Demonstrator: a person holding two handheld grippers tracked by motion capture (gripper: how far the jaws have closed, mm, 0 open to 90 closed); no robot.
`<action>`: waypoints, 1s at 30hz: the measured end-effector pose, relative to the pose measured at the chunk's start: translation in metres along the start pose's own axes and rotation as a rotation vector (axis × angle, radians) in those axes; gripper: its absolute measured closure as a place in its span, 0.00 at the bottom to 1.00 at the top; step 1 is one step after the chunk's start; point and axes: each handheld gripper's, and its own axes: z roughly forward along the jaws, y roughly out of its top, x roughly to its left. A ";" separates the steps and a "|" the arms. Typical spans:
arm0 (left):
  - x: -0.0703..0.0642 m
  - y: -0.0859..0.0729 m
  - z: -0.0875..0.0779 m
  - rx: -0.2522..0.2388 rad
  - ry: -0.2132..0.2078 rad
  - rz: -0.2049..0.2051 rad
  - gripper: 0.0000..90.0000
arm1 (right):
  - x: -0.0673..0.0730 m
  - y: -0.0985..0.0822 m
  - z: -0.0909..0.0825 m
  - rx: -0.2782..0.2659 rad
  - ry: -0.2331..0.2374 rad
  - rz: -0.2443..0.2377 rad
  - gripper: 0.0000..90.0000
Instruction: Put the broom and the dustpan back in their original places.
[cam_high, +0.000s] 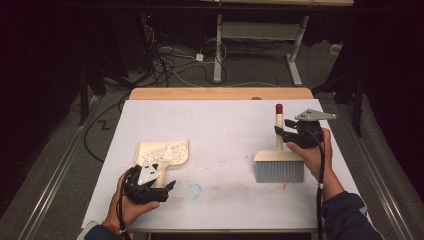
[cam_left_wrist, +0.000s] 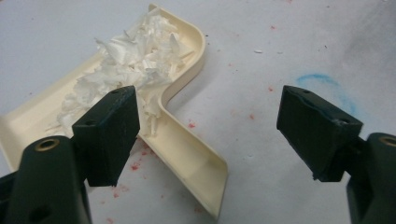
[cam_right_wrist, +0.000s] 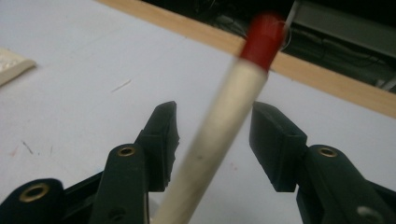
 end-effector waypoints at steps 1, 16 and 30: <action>-0.001 0.000 0.000 -0.008 0.002 0.002 0.22 | 0.000 0.000 -0.001 -0.015 -0.003 0.007 0.57; -0.003 -0.004 0.001 -0.023 0.012 0.033 0.21 | 0.013 0.007 -0.018 -0.175 -0.023 -0.057 0.39; -0.005 -0.006 -0.001 -0.027 0.032 0.059 0.21 | 0.027 0.010 -0.034 -0.248 -0.042 -0.081 0.27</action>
